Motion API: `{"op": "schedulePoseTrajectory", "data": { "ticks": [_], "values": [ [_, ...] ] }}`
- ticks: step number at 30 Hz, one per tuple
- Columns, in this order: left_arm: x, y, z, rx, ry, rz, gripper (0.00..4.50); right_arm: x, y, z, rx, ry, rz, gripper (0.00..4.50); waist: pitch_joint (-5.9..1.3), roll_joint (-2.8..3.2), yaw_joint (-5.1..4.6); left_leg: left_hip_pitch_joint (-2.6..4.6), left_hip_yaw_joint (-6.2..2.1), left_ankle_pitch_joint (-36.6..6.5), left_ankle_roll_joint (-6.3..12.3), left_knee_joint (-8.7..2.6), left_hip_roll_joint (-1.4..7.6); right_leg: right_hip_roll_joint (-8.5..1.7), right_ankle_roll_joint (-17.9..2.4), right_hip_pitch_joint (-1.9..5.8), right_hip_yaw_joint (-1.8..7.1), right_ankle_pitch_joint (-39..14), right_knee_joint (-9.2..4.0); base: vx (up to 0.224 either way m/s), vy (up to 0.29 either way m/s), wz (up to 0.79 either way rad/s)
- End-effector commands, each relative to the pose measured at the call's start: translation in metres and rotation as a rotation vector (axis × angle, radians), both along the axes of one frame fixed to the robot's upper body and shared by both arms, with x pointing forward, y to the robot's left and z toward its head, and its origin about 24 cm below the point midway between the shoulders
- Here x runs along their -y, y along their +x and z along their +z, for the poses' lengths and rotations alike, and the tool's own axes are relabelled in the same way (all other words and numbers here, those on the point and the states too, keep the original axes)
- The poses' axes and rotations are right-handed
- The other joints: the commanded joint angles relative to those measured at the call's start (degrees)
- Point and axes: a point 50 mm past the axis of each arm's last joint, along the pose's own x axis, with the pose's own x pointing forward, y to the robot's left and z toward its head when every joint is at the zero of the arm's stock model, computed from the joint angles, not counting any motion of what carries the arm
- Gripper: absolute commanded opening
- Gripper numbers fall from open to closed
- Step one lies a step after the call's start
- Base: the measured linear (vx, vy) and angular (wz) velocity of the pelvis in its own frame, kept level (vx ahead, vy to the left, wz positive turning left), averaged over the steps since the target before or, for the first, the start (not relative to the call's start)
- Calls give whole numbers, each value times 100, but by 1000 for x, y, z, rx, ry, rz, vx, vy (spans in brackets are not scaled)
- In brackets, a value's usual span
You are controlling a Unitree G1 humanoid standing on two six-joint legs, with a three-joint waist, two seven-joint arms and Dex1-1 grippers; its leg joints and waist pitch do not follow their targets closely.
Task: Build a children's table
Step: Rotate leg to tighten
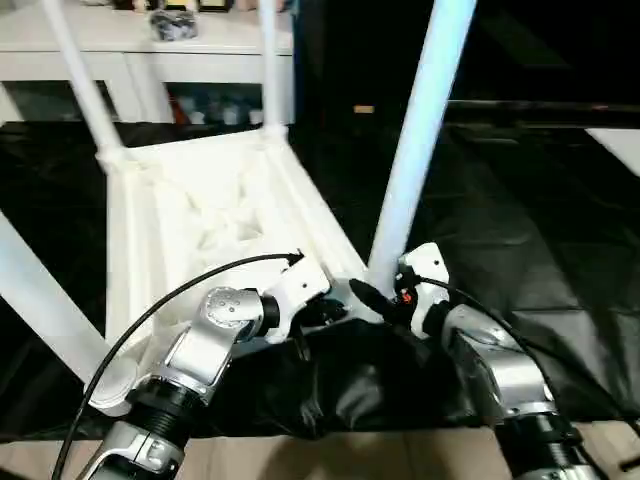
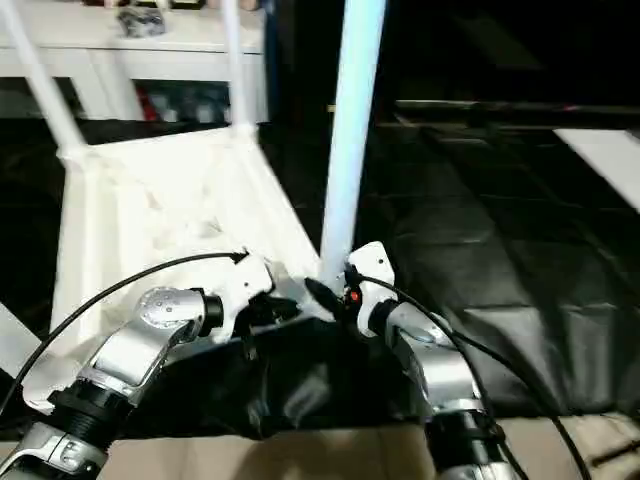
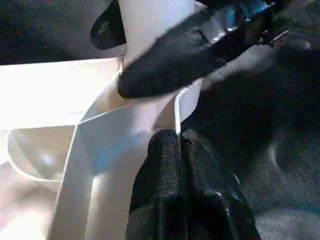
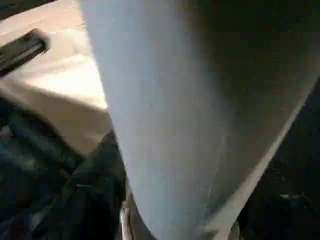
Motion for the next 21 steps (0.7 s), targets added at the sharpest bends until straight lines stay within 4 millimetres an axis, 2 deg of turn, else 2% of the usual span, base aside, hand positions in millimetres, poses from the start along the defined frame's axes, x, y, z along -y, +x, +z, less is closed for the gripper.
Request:
{"op": "schedulePoseTrajectory", "data": {
  "ticks": [1,2,3,4,6,7,9,10,12,13,15,17,18,19,20,21],
  "values": [
    [13,-4,5,15,-22,-130,0,-2,-13,-4,-45,0,148,304,-288,7,31,21,84,-2035,178,-381,-10,-52,-1051,187,147,-1560,-407,59,-14,11],
    [13,-4,5,14,-20,-134,0,0,-14,-4,-44,-1,150,304,-318,12,68,5,90,-1795,226,-364,-10,-62,-1118,230,150,-1291,-370,65,-10,8],
    [7,-6,5,7,-8,-189,0,30,-18,5,-36,-9,170,304,-346,32,113,10,97,-1485,289,-333,4,-56,-1229,248,154,-831,-316,65,-10,8],
    [4,-8,5,1,-1,-219,0,47,-20,13,-33,-4,173,304,-361,29,170,10,105,-1249,406,-295,6,-35,-1347,276,149,-376,-269,68,-2,6],
    [0,-9,5,-13,1,-238,0,65,-23,22,-33,11,173,304,-391,21,243,1,120,-885,587,-244,-4,-40,-1571,294,150,239,-186,60,12,5],
    [-2,-9,5,-18,-2,-254,0,72,-24,27,-31,15,181,304,-398,23,245,-29,115,-783,659,-235,-16,-39,-1618,322,141,377,-165,0,0,0],
    [-4,-10,6,-27,-5,-274,0,83,-28,34,-27,17,193,304,-406,37,298,-56,114,-567,771,-200,-2,-57,-1681,329,122,456,-141,0,0,0],
    [-4,-12,7,-30,-12,-293,0,90,-29,37,-28,15,195,304,-399,41,310,-58,116,-573,775,-200,4,-62,-1683,321,117,381,-143,0,0,0],
    [-6,-15,8,-39,-26,-329,0,107,-34,44,-35,6,194,304,-364,47,348,-37,131,-950,670,-226,18,-84,-1619,302,115,-290,-202,0,0,0],
    [-6,-15,8,-39,-27,-329,0,107,-34,44,-35,6,193,304,-358,45,345,-39,132,-1072,646,-236,20,-87,-1590,306,116,-463,-220,0,0,0],
    [-7,-20,8,-61,-28,-378,0,121,-32,49,-27,-4,123,304,-342,64,371,-27,122,-1329,478,-263,32,-109,-1447,289,120,-980,-261,0,0,0],
    [-7,-22,8,-63,-31,-387,0,126,-29,51,-17,2,79,304,-331,54,365,-26,123,-1412,389,-274,28,-107,-1375,273,119,-1187,-281,0,0,0],
    [-7,-22,8,-64,-30,-386,0,128,-26,51,-12,3,40,304,-331,110,374,-1,123,-1511,339,-271,25,-104,-1356,251,121,-1297,-296,0,0,0],
    [-7,-23,8,-65,-27,-383,0,129,-23,50,-5,2,11,304,-331,100,361,1,124,-1535,314,-277,27,-98,-1347,249,122,-1309,-306,0,0,0],
    [-7,-23,7,-67,-26,-385,0,127,-18,48,0,4,-47,304,-332,128,350,-23,110,-1518,268,-284,10,-98,-1323,268,113,-1338,-298,0,0,0],
    [-8,-24,7,-76,-27,-385,0,126,-15,47,3,6,-83,304,-333,100,327,-22,119,-1524,230,-283,-4,-101,-1277,255,114,-1413,-314,0,0,0]
  ]
}}
